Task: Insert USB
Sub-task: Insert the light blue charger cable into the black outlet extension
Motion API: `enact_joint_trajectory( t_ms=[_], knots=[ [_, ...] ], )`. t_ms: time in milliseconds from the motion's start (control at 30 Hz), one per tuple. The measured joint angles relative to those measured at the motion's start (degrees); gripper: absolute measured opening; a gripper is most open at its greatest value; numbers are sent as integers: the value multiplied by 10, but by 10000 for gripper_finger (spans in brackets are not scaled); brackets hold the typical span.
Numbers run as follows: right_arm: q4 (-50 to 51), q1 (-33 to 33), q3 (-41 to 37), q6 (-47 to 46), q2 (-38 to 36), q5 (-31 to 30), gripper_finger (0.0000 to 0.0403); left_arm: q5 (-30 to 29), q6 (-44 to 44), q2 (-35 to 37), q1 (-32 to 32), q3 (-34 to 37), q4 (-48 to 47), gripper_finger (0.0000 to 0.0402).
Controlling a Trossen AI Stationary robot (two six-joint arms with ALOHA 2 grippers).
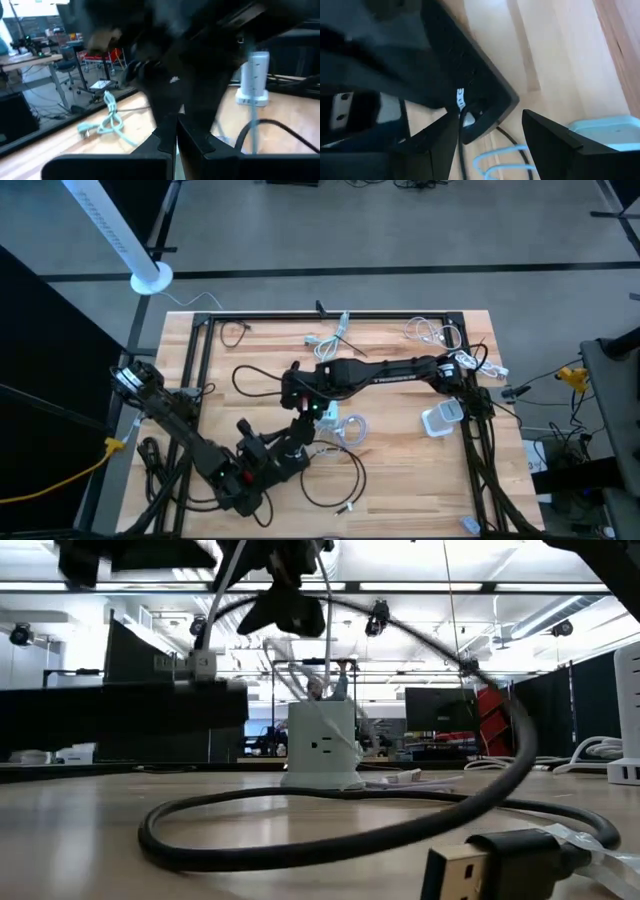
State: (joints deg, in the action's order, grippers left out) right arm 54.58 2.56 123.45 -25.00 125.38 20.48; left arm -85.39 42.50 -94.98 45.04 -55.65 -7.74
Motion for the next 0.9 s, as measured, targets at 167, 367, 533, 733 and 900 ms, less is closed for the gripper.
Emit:
enact_joint_trajectory(
  t_ms=[167,367,533,733,900],
  knots=[
    [-14,-1,-1,37,-1,-52,202,81,-89,-2,2,-70,3,0],
    [-56,-1,-1,12,-1,-53,200,134,-67,-6,-4,-85,0,0],
    [-10,-1,-2,-42,-1,-51,199,110,-47,-5,-5,-85,1,0],
    [-9,-1,-3,-84,-1,-51,199,109,11,-10,-22,-75,-2,0],
    [-10,-2,-3,-85,-1,-60,199,109,0,-11,-30,-66,-6,0]
  ],
)
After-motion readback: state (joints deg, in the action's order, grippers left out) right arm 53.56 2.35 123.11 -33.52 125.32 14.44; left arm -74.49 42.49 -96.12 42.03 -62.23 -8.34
